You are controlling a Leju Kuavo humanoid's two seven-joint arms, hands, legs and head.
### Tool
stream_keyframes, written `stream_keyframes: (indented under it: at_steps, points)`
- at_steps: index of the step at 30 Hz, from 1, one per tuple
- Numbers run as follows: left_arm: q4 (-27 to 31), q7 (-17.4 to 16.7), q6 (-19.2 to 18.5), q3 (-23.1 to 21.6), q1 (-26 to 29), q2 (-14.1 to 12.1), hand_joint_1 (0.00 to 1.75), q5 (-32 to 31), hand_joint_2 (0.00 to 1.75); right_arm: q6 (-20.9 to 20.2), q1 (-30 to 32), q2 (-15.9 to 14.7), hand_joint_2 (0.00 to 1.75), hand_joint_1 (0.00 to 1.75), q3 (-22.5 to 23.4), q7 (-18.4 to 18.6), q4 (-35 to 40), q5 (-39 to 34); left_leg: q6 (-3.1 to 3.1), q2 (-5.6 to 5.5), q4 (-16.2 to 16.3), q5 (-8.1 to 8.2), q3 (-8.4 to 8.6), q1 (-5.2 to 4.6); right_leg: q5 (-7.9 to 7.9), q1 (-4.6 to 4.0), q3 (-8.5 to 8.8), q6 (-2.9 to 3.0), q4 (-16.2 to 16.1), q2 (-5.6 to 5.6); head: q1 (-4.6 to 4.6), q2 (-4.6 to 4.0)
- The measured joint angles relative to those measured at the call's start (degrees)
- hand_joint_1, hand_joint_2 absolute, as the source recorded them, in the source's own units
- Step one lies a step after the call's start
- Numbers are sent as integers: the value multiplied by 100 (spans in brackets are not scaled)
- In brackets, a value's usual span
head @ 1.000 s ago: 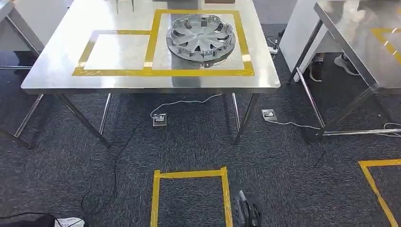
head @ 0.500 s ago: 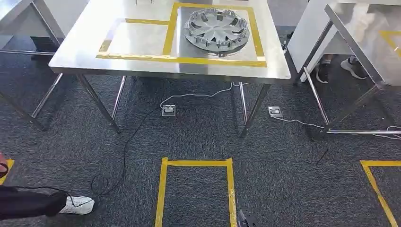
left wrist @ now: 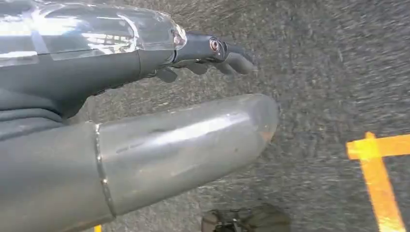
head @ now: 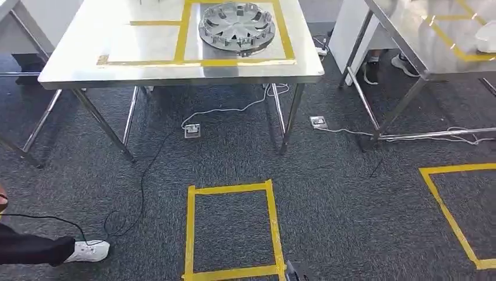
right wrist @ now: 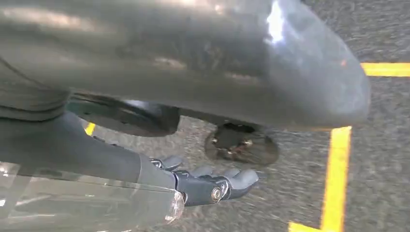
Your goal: Take the parts from the cabinet and place them on the table.
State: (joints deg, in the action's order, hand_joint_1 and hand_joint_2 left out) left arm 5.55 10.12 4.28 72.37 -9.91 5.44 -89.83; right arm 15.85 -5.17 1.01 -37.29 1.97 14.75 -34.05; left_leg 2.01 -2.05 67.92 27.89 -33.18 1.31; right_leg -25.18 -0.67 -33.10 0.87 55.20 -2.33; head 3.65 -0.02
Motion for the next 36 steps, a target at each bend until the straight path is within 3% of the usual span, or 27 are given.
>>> stream_keyframes:
  at_steps: [1,2,3,5,6,7,8,10,11,12,13,15,16,17,18,21,22,23,24,26,27,28,29,31,32,33,36]
  points:
    - [0,22,0,0,-3,4,0,0,0,4,-9,-4,0,0,-2,0,-9,-2,21,-377,-520,228,360,45,12,-1,-90,-27,92,-37,-22,0]
    - [0,37,0,0,6,20,0,0,0,13,-32,-9,0,0,-9,-2,-18,0,-29,-471,-939,433,631,50,15,-8,-178,-52,190,-94,-48,0]
    - [0,50,2,-2,11,26,0,-7,0,20,-46,-9,0,0,-20,-15,-24,0,-84,-413,-1023,553,610,37,63,-6,-237,-100,246,-178,-33,0]
    - [0,74,2,0,36,33,0,-7,0,28,-39,-22,0,0,-55,-20,-44,0,-161,-235,-990,527,600,11,152,9,-290,-139,242,-356,11,0]
    - [-2,79,2,0,51,55,0,-9,0,37,-30,-55,0,0,-55,-20,-66,0,-219,-109,-1010,492,579,46,123,5,-326,-158,308,-319,-20,0]
    - [2,85,2,0,48,41,0,-9,0,37,-12,-39,0,0,-66,-20,-74,0,-257,-33,-1009,468,586,37,-29,-19,-409,-206,479,-78,11,0]
    - [2,92,2,0,53,44,0,-9,0,37,-14,-37,0,0,-77,-22,-83,0,-295,77,-1009,444,560,19,-280,10,-540,-252,816,74,97,0]
    - [2,92,2,2,82,42,0,-9,0,46,-44,-37,0,0,-92,-22,-92,-7,-325,298,-1003,418,500,-15,-767,51,-834,-302,1696,197,116,0]
    - [2,92,2,0,87,37,0,-9,0,52,-37,-35,0,0,-96,-22,-94,-18,-329,396,-1001,410,477,-27,-886,64,-889,-310,1983,219,125,0]
    - [2,92,2,0,84,35,0,-9,0,59,-17,-37,0,0,-101,-22,-98,-22,-329,484,-1001,405,461,-38,-863,72,-833,-303,2015,234,129,0]
    - [2,92,2,0,76,35,0,-9,0,61,1,-37,0,0,-103,-22,-105,-26,-320,551,-1001,398,452,-48,-743,66,-676,-275,1834,239,138,0]
    - [2,85,2,0,53,44,0,-9,0,66,14,-39,0,0,-107,-22,-120,-37,-317,671,-1003,396,461,-88,-342,31,-145,-155,951,292,181,0]
    - [2,83,2,0,42,57,0,-9,0,72,8,-52,0,0,-107,-22,-127,-56,-317,728,-1017,396,471,-94,-205,-34,119,-30,440,452,205,0]
    - [0,79,0,-2,42,105,0,-9,0,79,-4,-96,0,0,-107,-22,-138,-72,-289,795,-1028,381,454,-92,-313,-90,197,77,334,694,145,0]
    - [2,68,2,-2,40,96,0,-9,0,76,-6,-87,0,0,-109,-22,-140,-74,-252,817,-1024,361,431,-76,-275,-129,189,113,273,681,120,0]
    - [0,50,0,-2,27,133,0,-11,0,83,29,-109,0,0,-109,-22,-158,-83,-201,992,-1100,341,485,-93,-245,-150,240,213,85,501,223,0]
    - [2,44,0,-2,20,131,0,-11,0,83,36,-105,0,0,-111,-20,-166,-85,-171,586,-1044,429,459,-73,-195,-69,344,174,-97,478,243,0]
    - [2,44,0,-4,22,122,0,-11,0,88,4,-107,0,0,-111,-17,-175,-85,-162,195,-856,539,362,-62,-159,-59,354,187,-147,413,221,0]
    - [0,35,0,-4,34,122,0,-13,0,85,-30,-105,0,0,-111,-17,-175,-85,-155,96,-484,733,178,-61,-148,-49,337,201,-146,362,201,0]
    - [0,18,0,-4,67,103,0,-13,0,76,-44,-72,0,0,-111,-15,-182,-85,-101,114,399,1062,-264,-58,-154,-52,328,200,-115,201,94,0]
    - [-2,18,0,-2,73,96,0,-13,0,77,-34,-72,0,0,-114,-15,-184,-87,-78,135,593,1067,-389,-57,-160,-51,324,195,-91,136,74,0]
    - [-2,18,0,-2,74,92,0,-13,0,79,-20,-70,0,0,-116,-15,-190,-90,-53,164,567,947,-408,-43,-172,-44,323,182,-64,66,48,0]
    - [-2,20,0,-2,71,90,0,-13,0,90,-6,-66,0,0,-118,-13,-199,-94,-18,179,250,651,-284,-6,-202,-26,322,141,-10,-27,13,0]
    - [-2,24,0,-4,70,87,0,-13,0,96,-9,-63,0,0,-118,-13,-203,-94,38,24,-539,168,73,57,-277,17,295,60,133,-174,-13,0]
    - [-2,24,0,-4,68,90,0,-13,0,98,-11,-63,0,0,-120,-13,-206,-94,59,-425,-683,306,154,88,-336,25,226,-5,247,-247,-48,0]
    - [-4,29,0,-4,68,103,0,-13,0,98,-40,-70,0,0,-125,-4,-210,-96,-22,-479,-775,335,165,103,-385,33,118,-48,399,-336,-105,0]
    - [-4,31,0,-2,80,103,0,-11,0,98,-25,-70,0,0,-133,-2,-216,-103,-156,-212,-739,318,143,68,-308,73,8,-147,366,-592,-50,0]
